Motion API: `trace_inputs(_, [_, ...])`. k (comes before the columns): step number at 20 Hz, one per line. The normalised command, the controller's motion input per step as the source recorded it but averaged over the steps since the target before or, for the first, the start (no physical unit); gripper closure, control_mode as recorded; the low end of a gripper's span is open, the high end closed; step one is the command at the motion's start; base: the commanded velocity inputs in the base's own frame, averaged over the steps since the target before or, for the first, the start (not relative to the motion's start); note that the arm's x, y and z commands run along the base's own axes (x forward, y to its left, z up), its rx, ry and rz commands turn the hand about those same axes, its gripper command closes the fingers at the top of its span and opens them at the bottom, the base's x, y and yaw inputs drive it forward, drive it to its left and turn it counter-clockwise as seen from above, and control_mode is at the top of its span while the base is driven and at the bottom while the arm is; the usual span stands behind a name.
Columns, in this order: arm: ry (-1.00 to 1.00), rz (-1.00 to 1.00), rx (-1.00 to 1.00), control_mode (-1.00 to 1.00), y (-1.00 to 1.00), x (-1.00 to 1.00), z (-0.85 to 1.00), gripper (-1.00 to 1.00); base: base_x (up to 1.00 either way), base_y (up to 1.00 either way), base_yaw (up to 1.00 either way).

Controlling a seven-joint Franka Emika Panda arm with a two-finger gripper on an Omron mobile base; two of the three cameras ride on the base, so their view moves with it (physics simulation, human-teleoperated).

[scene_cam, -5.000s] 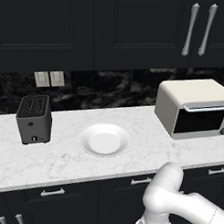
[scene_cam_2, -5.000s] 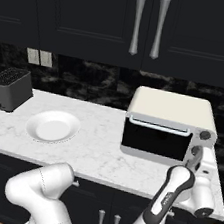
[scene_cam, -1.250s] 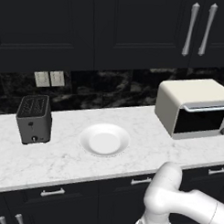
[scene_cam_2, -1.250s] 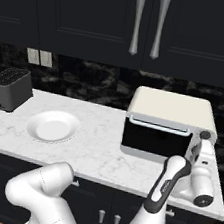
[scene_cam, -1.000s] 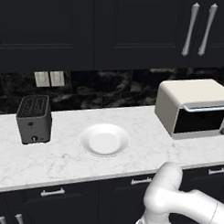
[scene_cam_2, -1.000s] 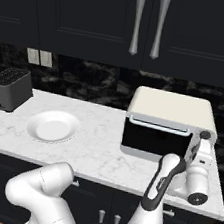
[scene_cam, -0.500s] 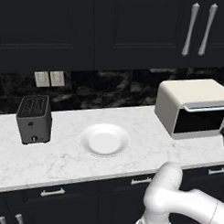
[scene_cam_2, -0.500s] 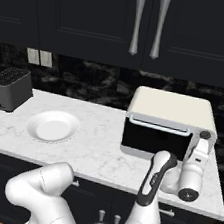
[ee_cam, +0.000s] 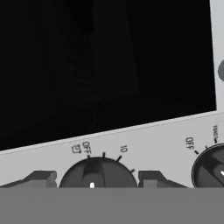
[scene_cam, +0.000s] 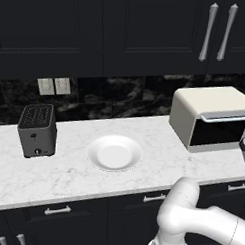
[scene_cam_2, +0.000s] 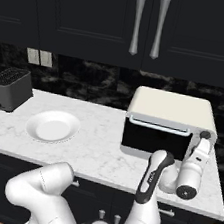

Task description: Pick up the kebab skewer and baguette bread, and place them inside the toaster oven. Close the toaster oven door and start by setting the timer.

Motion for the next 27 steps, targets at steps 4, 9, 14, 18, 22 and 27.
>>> trace_inputs(4, [0.00, 0.00, 0.17, -1.00, 0.00, 0.00, 0.00, 1.00, 0.00, 0.00, 0.00])
trace_inputs(9, [0.00, 0.00, 0.16, -1.00, 0.00, -0.01, 0.00, 1.00, 0.00, 0.00, 0.00])
trace_inputs(14, [0.00, 0.00, 0.15, -1.00, 0.00, -0.07, 0.00, 1.00, 0.00, 0.00, 0.00])
trace_inputs(18, [0.00, 0.00, 0.15, -1.00, 0.00, -0.03, 0.00, 1.00, 0.00, 0.00, 0.00])
trace_inputs(22, [0.00, 0.00, 0.15, -1.00, 0.00, -0.02, 0.00, 1.00, 0.00, 0.00, 0.00])
trace_inputs(27, [0.00, -0.01, 0.16, -1.00, 0.00, -0.02, 0.00, 1.00, 0.00, 0.00, 0.00])
